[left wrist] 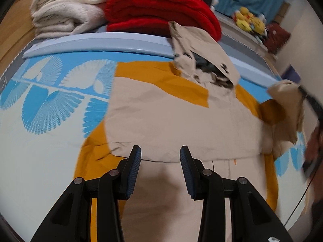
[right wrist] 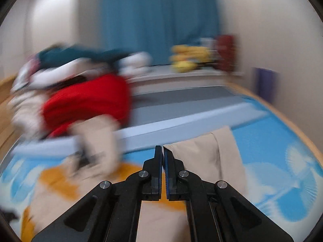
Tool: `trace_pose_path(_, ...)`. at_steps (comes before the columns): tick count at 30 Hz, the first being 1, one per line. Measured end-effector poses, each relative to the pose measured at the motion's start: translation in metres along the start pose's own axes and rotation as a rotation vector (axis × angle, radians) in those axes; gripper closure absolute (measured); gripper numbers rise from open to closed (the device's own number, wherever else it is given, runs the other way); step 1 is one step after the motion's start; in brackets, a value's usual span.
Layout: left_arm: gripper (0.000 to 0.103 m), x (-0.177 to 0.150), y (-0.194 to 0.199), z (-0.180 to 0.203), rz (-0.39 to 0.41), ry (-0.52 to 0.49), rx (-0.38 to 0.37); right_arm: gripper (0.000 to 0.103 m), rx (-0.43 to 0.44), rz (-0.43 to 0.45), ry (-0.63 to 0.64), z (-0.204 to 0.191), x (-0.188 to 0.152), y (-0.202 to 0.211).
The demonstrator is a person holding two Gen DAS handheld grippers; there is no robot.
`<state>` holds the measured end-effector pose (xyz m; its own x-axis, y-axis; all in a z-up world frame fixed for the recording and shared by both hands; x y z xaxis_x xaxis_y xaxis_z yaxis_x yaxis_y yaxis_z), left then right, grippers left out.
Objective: Fold large clothes
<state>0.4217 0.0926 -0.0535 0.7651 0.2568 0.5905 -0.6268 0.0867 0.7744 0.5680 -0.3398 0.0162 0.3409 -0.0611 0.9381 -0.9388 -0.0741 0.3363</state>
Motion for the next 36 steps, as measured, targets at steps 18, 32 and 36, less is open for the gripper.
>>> trace_pose_path(18, 0.064, 0.0, -0.005, 0.003, -0.026, -0.003, -0.027, 0.054, 0.159, -0.395, -0.05, -0.16, -0.139, 0.068)
trace_pose_path(32, 0.078, -0.036, -0.033, 0.106, 0.048, -0.193, -0.188, 0.051, -0.084, -0.534, -0.606, -0.002, -0.188, 0.056)
trace_pose_path(36, 0.078, -0.049, -0.048, 0.138, 0.067, -0.216, -0.225, 0.051, -0.088, -0.517, -0.657, 0.019, -0.186, 0.036)
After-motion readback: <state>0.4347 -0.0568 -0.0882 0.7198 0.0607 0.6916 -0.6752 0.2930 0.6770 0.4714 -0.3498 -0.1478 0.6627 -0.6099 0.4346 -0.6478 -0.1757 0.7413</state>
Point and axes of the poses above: each gripper's, at about its wrist camera, not at the fingertips, and y roughly against the way its jaws point, z to its right, x to its top, the point moved 1 cm from there along -y, roughly the way its jaws point, and after that the axes turned 9 degrees about z, right-handed, at the moved point
